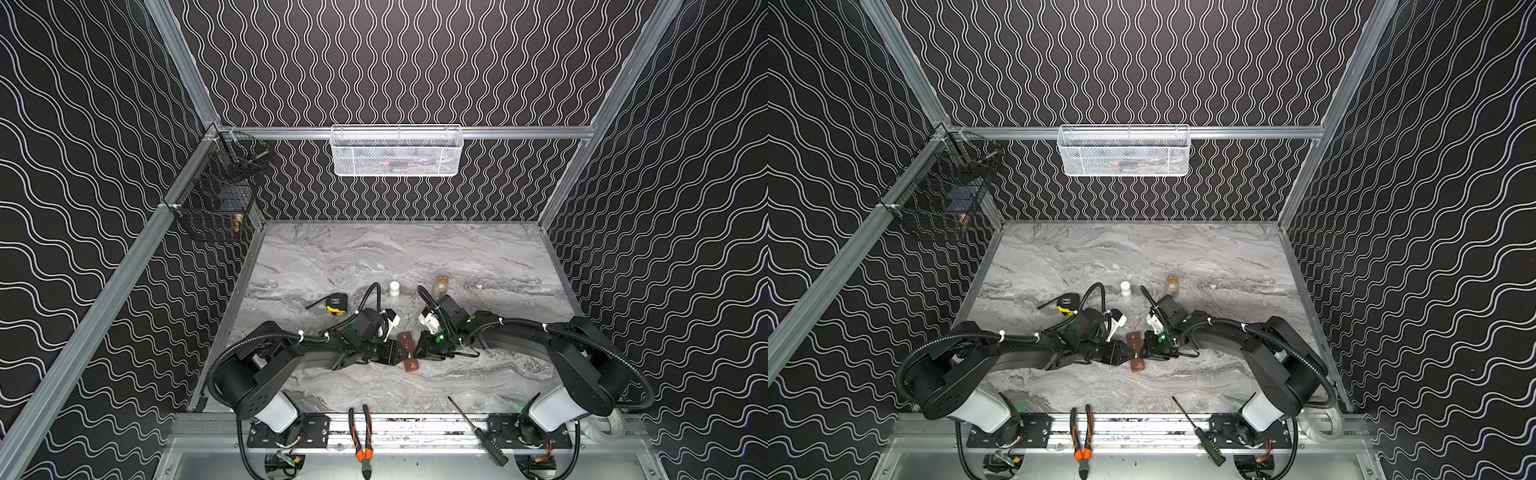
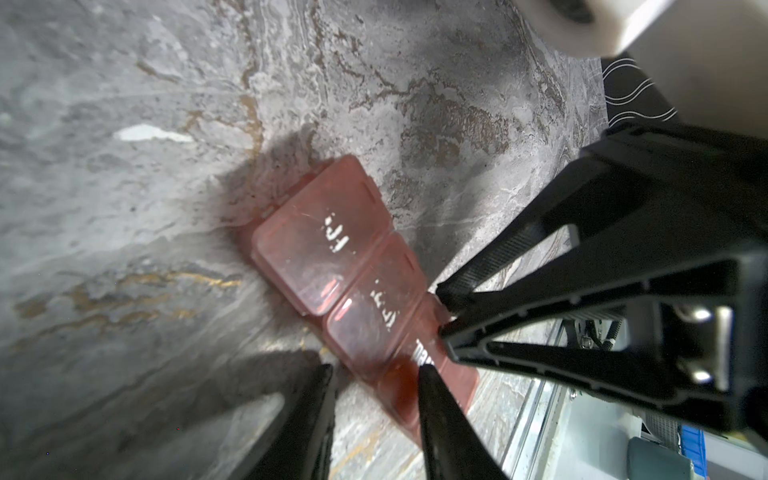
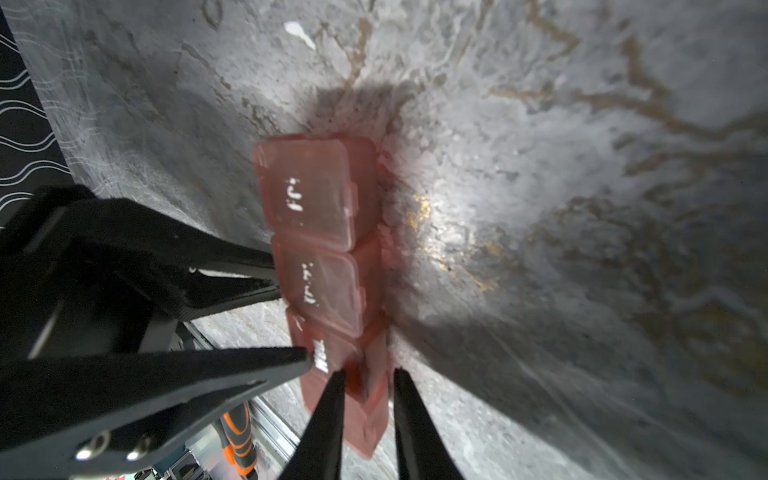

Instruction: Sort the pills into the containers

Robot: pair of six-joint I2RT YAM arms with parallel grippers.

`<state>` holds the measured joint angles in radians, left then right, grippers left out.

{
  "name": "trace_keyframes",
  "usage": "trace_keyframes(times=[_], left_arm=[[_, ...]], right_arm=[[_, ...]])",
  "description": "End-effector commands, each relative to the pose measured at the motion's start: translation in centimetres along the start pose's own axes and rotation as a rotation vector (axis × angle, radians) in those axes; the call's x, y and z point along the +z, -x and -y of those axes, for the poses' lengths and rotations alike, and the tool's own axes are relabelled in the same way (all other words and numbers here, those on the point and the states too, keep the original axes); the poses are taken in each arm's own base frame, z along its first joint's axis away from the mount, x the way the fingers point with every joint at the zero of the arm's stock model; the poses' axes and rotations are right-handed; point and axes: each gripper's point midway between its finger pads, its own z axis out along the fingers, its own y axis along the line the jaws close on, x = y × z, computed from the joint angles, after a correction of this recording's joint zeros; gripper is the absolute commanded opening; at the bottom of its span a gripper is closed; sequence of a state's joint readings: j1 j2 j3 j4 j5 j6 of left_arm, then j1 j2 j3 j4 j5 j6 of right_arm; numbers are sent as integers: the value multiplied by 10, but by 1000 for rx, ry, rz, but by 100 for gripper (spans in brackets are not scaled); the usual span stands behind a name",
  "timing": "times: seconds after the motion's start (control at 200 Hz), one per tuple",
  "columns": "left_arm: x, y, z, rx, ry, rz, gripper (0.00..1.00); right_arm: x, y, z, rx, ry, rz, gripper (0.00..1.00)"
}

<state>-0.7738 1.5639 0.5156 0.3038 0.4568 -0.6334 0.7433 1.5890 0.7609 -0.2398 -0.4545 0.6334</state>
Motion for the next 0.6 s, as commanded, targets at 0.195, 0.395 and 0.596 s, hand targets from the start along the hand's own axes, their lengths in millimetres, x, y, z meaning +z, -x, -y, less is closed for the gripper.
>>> trace_keyframes(times=[0.195,0.395,0.596], left_arm=[[1,-5,1,-27,-11,-13,33],[3,-5,4,-31,-30,-17,31],[5,-9,4,-39,-35,-29,30]], right_arm=[[5,0,-3,-23,28,-13,22],[7,-2,-1,-21,25,-21,21],[9,-2,1,-20,23,-24,20]])
